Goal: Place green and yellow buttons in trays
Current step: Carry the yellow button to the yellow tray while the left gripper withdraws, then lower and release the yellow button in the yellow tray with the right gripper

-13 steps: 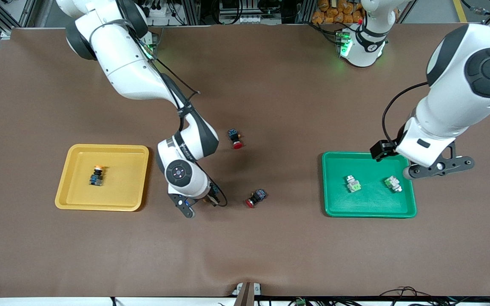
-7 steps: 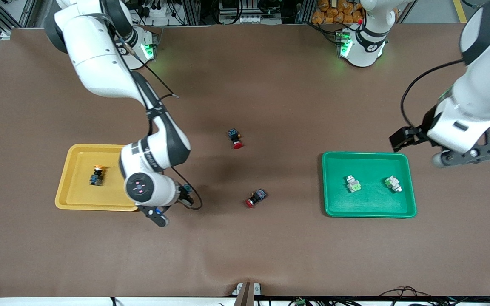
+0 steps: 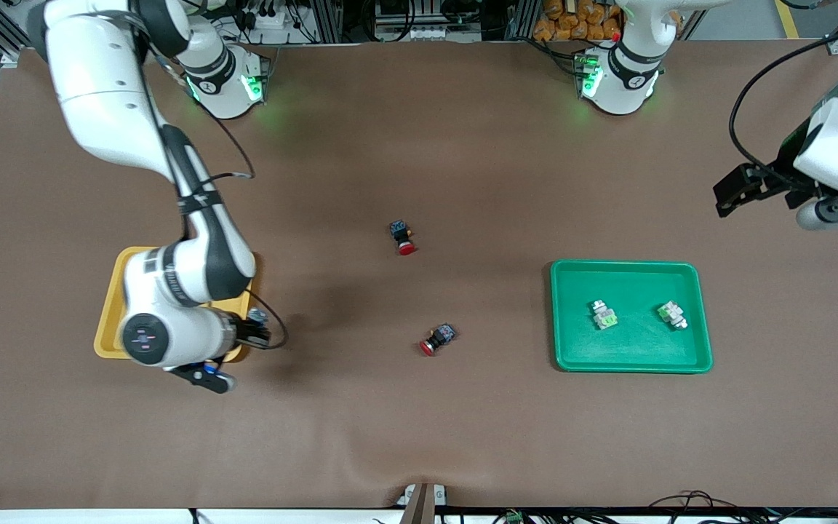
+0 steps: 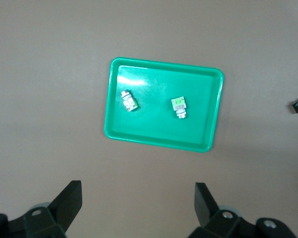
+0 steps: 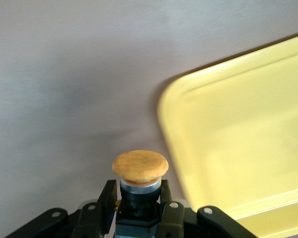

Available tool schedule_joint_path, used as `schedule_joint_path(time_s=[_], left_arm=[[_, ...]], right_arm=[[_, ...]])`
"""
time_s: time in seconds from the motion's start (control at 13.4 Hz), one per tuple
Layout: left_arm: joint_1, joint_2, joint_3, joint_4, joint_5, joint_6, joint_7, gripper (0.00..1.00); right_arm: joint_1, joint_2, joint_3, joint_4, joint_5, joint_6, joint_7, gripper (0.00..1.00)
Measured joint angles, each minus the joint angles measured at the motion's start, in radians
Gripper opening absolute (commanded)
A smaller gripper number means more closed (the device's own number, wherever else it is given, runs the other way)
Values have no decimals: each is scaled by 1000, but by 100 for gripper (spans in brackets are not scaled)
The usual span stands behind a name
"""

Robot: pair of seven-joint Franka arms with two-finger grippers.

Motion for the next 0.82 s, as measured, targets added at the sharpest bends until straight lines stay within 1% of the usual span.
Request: schedule_joint_path(time_s=[0.15,0.37,0.52,0.6,0.82], left_arm=[[-1,-32,7,-26,0,0,8,100],[-1,-40,9,-35,-3,1,18,100],[-1,-40,10,-41,-34,3,25,100],[-1,-40,10,-43,-44,3,26,100],[-1,-40,10,-49,-47,1,35,100]], right_arm=[[-57,-35,-1,-79,0,24,-123,0],[-112,-75,-3,-235,-1,161,-258,0],[-148,-86,-4,-298,-1,196,-337,0],[-161,-89,-4,-319,-1,217,-357,0],[-167,-107,-1,-418,-1,342,-372,0]])
